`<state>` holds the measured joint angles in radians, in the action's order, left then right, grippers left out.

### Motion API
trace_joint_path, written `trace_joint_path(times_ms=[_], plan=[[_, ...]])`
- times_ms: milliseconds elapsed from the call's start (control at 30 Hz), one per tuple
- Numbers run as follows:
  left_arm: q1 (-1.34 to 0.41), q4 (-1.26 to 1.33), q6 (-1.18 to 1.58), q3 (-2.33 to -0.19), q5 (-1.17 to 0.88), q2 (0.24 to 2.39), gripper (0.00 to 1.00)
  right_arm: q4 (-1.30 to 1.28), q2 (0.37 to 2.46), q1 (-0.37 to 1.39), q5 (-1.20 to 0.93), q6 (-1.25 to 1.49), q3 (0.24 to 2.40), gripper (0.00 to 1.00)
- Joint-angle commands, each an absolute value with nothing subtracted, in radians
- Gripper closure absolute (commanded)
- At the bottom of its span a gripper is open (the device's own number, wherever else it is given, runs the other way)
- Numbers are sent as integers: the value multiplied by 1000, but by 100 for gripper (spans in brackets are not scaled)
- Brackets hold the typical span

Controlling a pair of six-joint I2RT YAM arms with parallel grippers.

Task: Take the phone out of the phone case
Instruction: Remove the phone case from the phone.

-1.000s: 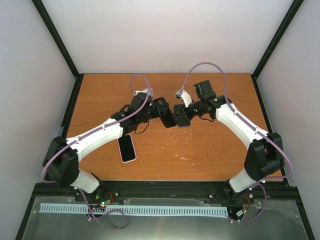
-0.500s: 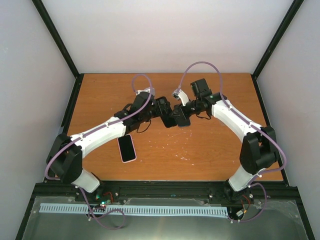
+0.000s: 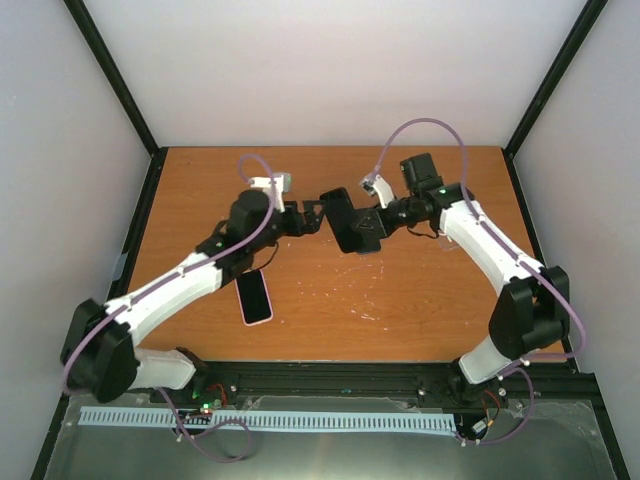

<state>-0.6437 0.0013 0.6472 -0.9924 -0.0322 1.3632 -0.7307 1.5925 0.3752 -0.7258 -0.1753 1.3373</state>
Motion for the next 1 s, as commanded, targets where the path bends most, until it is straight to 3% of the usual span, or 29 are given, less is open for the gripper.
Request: trace_joint_path(times_ms=[0,133,300,433,733,967], plan=[[-571,300,537,-819,-275,1229,1,-775,1478,318,-856,-250,1349,97],[-522,521,539,-683,-510,1199,3,-860,1434,296,-1002,-374,1320,97],[-510,789,588,-623,-754,1268,19,-945,1417,296,-1154,-465,1286,97],[-511,1042,687,-588,-883,1354,23,-955,1405,296,-1186,-484,1233,97],[-512,1197,820,-644,-985,1506,53,-942,1362,296,-1190,-492,1156,97],[-515,1265,878,-636,-962,1541,61,-899,1370,296,-1209,-453,1136,97]])
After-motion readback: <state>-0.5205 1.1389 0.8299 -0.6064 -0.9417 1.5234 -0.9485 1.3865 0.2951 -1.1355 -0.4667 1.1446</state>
